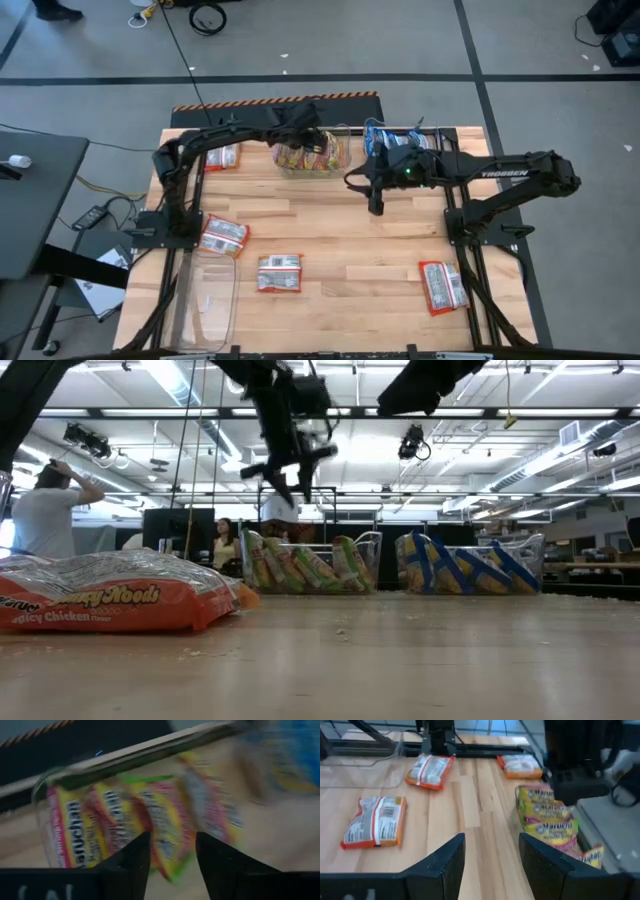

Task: Sort Maruchan noodles
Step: Put the orange noodle pack into the bottom transparent bin

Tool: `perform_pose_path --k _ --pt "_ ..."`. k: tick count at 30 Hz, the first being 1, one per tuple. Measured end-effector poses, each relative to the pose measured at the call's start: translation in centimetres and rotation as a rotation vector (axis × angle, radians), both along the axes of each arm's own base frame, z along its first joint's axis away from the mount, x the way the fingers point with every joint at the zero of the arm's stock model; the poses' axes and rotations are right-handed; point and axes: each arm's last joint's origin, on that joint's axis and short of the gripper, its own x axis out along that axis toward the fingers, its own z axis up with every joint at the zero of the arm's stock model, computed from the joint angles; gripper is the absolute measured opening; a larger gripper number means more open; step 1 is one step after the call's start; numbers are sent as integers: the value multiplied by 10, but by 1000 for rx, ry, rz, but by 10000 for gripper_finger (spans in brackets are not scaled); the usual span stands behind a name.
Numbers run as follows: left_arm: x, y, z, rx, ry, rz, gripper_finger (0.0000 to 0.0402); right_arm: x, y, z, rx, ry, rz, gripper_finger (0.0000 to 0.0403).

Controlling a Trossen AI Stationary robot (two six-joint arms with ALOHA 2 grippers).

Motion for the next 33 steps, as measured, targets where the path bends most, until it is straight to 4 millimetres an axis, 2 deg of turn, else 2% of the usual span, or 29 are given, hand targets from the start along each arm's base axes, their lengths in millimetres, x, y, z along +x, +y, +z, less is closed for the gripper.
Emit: perform_pose_path --k 3,9,14,19,23,27,33 --pt "-3 -23 34 65 -56 -93 172 1 6 3 -62 -17 8 191" --pt "-25 -79 91 251 -115 -319 173 1 31 4 -145 -21 37 191" --pt "-47 -130 126 333 -180 -555 173 2 59 1 -87 -38 51 191" --pt "-80 -180 152 387 -239 -761 173 10 89 -10 0 -59 18 191" --pt "-104 -215 156 383 -270 -907 173 17 114 -20 84 -91 -42 191" --pt "-129 -240 152 370 -289 -1022 173 31 140 -21 139 -55 -80 190" --pt "-169 -264 137 302 -316 -1093 173 69 173 -19 144 74 -97 189"
